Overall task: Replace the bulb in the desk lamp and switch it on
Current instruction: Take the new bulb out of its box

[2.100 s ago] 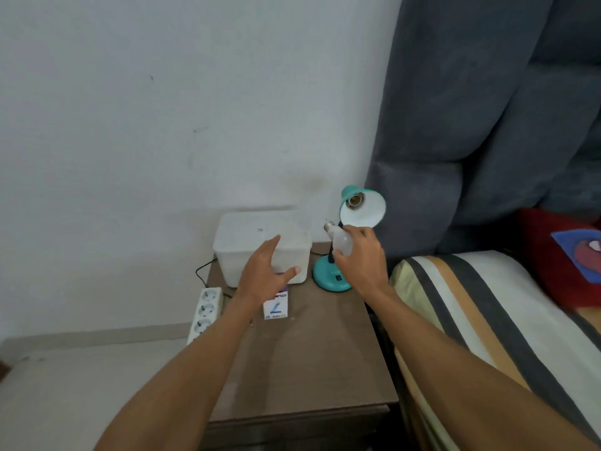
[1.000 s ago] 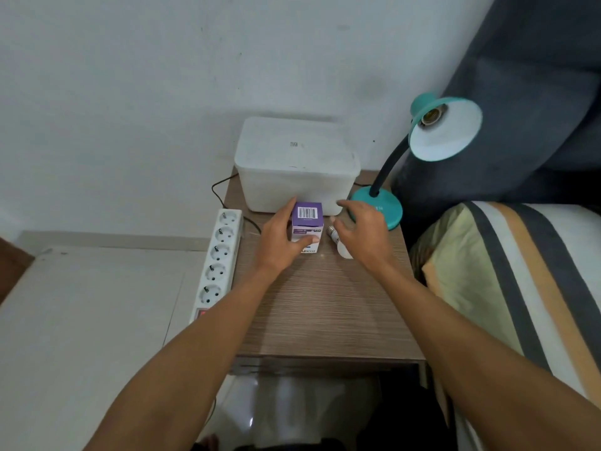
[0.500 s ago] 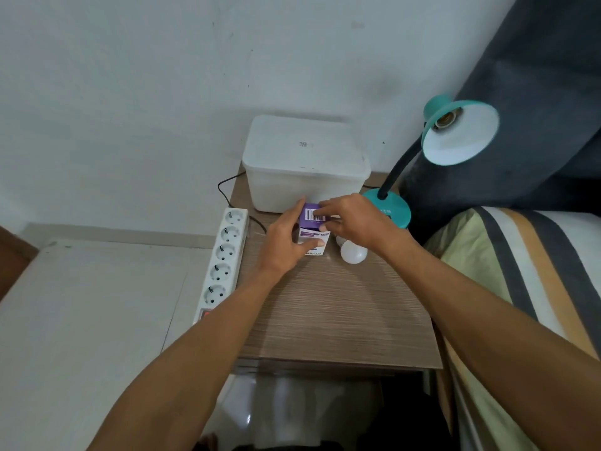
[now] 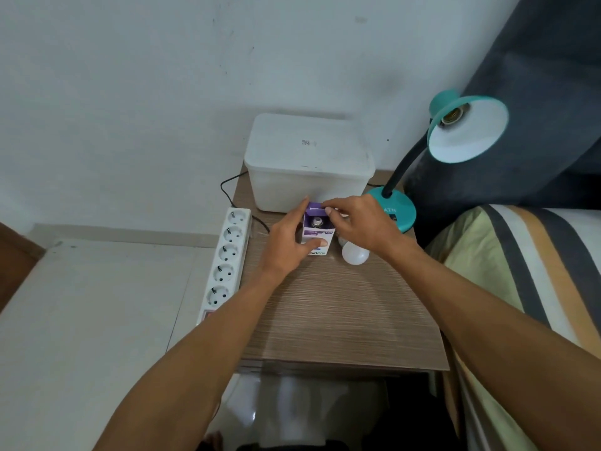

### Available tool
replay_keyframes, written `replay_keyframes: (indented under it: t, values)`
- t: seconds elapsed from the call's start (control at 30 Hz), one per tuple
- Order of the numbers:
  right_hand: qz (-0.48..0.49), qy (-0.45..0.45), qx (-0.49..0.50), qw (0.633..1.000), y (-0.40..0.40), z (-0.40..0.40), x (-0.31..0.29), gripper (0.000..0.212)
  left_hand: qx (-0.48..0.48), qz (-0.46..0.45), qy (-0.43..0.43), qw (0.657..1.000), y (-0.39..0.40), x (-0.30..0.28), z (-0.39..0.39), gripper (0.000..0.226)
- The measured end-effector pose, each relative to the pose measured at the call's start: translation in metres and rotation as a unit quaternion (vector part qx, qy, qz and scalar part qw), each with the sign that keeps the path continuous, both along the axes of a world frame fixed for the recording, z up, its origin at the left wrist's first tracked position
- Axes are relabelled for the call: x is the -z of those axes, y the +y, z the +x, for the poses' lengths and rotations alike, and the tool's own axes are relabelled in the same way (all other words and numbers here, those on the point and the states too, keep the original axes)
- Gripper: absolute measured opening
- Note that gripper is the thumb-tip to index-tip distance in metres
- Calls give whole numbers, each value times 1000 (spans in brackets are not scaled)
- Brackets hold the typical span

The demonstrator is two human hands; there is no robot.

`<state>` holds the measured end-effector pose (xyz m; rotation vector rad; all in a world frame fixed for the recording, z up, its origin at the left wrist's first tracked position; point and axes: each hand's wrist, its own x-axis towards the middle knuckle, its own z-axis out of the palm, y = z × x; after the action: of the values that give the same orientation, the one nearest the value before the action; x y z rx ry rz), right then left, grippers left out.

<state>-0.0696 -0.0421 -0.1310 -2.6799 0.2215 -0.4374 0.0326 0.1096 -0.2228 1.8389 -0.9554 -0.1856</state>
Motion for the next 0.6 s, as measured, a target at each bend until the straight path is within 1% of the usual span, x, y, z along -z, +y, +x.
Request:
replay_keyframes:
  t: [0.07,0.17,0.23,0.3,0.33,0.37,0.4,0.43,0.47,0.5,0.57,0.6]
  values:
    - [56,-20,49,997,3,2,2,25,2,-5,12,1000,0,0,0,103]
    - [144,-48,127,980,7,6,3,28,5,-8,37,999,1,-1,-2,111]
    - [181,-70,174,965,10,11,3,29,8,3,18,1000,3,1,-2,109]
    - [220,-101,225,944,11,16,3,30,14,17,-5,1000,3,2,-3,98]
    - [229,-116,254,933,13,18,2,29,17,24,-17,999,3,2,-3,92]
    - [212,-129,283,926,13,18,2,28,19,28,-29,999,3,2,-2,87]
    - [171,-136,304,927,14,18,2,26,23,30,-38,999,3,1,-2,85]
    - [128,-140,307,933,15,16,2,24,26,30,-44,998,3,1,0,86]
    - [96,-141,289,942,14,14,2,21,28,31,-46,998,3,0,2,88]
    - [84,-138,249,955,12,12,2,17,30,34,-48,998,3,0,5,91]
    - [91,-86,150,981,8,8,0,17,29,42,-54,997,2,0,8,95]
    - [92,-38,109,989,7,5,-2,23,30,44,-56,997,2,-1,9,96]
